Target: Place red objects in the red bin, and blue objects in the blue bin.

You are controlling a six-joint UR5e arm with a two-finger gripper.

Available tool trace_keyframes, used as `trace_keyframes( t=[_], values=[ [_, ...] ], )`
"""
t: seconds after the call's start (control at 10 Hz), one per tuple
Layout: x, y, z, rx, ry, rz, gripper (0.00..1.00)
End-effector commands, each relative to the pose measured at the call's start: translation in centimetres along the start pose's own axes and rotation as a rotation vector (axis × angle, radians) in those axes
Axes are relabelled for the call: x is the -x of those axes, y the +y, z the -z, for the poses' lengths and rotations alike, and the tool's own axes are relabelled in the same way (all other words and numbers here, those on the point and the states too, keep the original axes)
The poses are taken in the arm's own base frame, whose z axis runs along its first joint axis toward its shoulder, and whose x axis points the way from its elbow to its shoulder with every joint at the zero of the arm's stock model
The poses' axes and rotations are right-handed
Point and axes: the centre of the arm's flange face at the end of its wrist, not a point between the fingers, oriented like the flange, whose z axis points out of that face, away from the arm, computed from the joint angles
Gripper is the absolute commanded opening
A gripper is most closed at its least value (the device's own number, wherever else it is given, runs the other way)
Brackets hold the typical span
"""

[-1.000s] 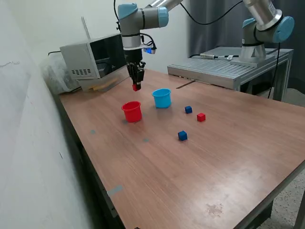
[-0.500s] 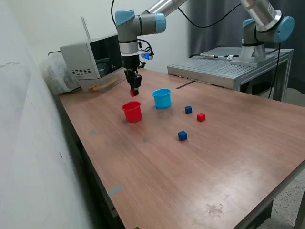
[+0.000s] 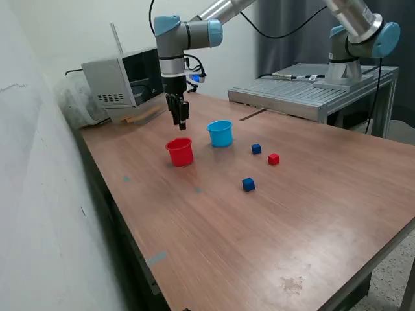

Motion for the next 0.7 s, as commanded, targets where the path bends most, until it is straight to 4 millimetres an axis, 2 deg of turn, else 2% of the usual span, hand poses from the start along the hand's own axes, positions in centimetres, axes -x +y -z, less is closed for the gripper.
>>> trace_keyframes(
  t=[0.0, 0.2, 0.3, 0.4, 0.5, 0.6],
  values=[
    [0.6, 0.1, -0.6, -0.006, -0.001, -0.008, 1.0],
    [0.7, 0.0, -0.7, -0.01, 0.0, -0.01, 1.0],
    [-0.4, -0.6, 0.1, -0.012, 0.002, 0.004, 1.0],
    [-2.8, -2.3, 3.1, 0.006, 0.004, 0.032, 1.0],
    [-5.9, -4.5, 5.2, 0.008, 0.011, 0.068, 1.0],
    [-9.7, -7.1, 6.6, 0.004, 0.017, 0.122, 1.0]
  ],
)
